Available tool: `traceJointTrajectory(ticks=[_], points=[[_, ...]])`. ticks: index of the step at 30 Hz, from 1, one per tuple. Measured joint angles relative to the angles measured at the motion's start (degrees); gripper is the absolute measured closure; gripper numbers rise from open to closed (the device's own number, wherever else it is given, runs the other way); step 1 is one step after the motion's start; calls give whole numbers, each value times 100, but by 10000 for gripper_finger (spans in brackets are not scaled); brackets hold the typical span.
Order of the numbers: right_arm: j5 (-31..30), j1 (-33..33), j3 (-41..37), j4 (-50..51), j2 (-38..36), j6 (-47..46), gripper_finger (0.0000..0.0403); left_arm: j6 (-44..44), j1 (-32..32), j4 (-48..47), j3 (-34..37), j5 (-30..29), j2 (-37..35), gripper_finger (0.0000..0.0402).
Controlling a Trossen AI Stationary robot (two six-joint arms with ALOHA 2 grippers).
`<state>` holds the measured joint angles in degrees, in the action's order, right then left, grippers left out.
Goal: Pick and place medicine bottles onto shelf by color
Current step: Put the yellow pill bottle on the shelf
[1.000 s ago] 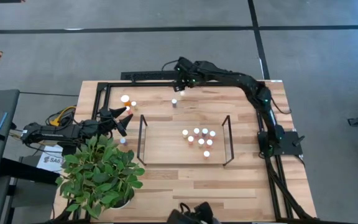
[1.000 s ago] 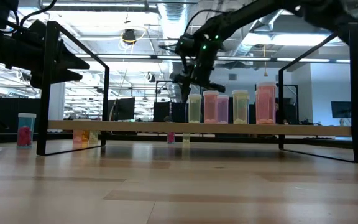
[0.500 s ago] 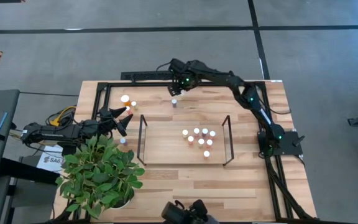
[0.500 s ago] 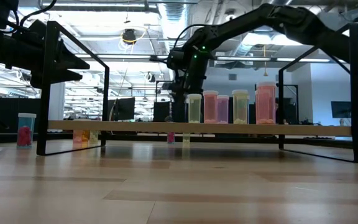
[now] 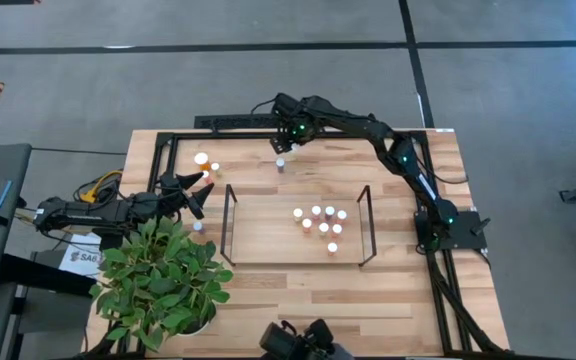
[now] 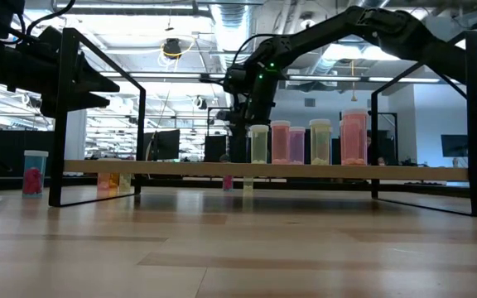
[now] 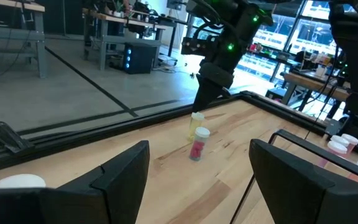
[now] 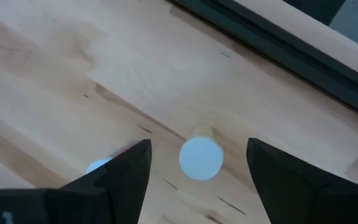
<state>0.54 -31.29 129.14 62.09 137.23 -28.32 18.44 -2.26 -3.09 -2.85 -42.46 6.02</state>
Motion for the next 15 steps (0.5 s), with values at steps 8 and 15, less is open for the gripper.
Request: traceJointTrajectory(ticks=[8, 15], points=[[195, -9, -11, -57, 319, -71, 116, 0, -1, -2, -1, 1, -1, 137], [249, -31, -9, -136, 363, -164, 116, 0, -1, 0, -1, 1, -2, 137]])
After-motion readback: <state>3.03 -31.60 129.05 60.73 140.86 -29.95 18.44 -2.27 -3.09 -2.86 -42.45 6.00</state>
